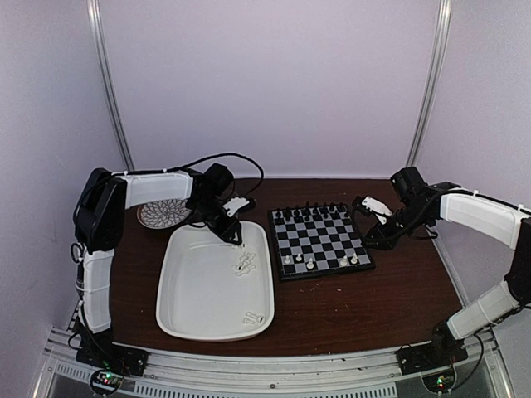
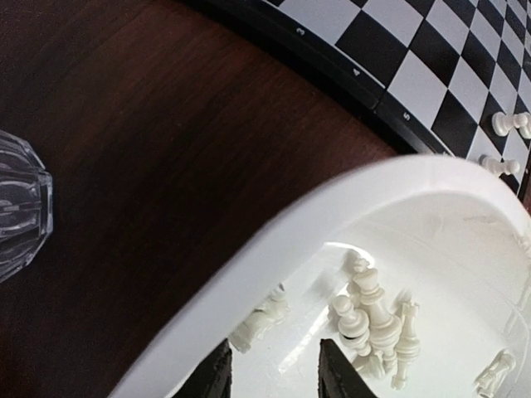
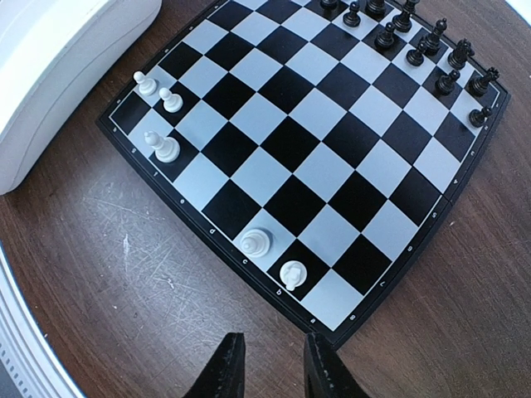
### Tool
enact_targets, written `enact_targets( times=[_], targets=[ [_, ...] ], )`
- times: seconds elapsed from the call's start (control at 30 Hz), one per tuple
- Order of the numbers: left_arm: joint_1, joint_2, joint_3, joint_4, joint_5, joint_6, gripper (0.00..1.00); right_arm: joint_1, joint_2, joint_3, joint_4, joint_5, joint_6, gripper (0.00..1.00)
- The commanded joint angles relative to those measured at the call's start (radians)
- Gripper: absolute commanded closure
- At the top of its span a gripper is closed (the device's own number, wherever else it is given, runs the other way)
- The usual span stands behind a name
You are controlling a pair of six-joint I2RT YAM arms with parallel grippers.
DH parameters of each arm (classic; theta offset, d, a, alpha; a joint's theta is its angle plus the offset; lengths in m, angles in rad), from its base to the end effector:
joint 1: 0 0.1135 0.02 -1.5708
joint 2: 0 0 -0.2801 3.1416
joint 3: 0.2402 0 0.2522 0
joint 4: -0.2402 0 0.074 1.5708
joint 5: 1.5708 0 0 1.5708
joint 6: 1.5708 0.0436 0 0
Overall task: Set up the chess pieces on the board
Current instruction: Pick up the knight from the storage box.
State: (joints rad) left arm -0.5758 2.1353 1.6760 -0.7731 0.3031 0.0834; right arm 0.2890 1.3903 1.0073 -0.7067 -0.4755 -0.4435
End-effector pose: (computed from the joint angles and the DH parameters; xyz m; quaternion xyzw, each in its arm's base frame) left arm 0.3740 -0.2583 0.1863 0.3394 0.9137 -0.1849 0.1252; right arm 0.2546 0.0965 0.2532 -0.3904 0.8612 0.2102 0.2485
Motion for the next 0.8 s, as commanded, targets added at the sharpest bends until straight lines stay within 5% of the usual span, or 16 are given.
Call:
enact_targets(
  times=[0.0, 0.77],
  targets=[
    [-0.006, 0.021, -0.044, 0.059, 0.012, 0.054, 0.63, -0.008, 0.006, 0.005, -0.001, -0.023, -0.011, 0.72],
    [-0.111, 0.001, -0.128, 0.096, -0.144, 0.121, 0.66, -0.008, 0.011, 0.010, -0.014, -0.049, -0.017, 0.73]
  ],
)
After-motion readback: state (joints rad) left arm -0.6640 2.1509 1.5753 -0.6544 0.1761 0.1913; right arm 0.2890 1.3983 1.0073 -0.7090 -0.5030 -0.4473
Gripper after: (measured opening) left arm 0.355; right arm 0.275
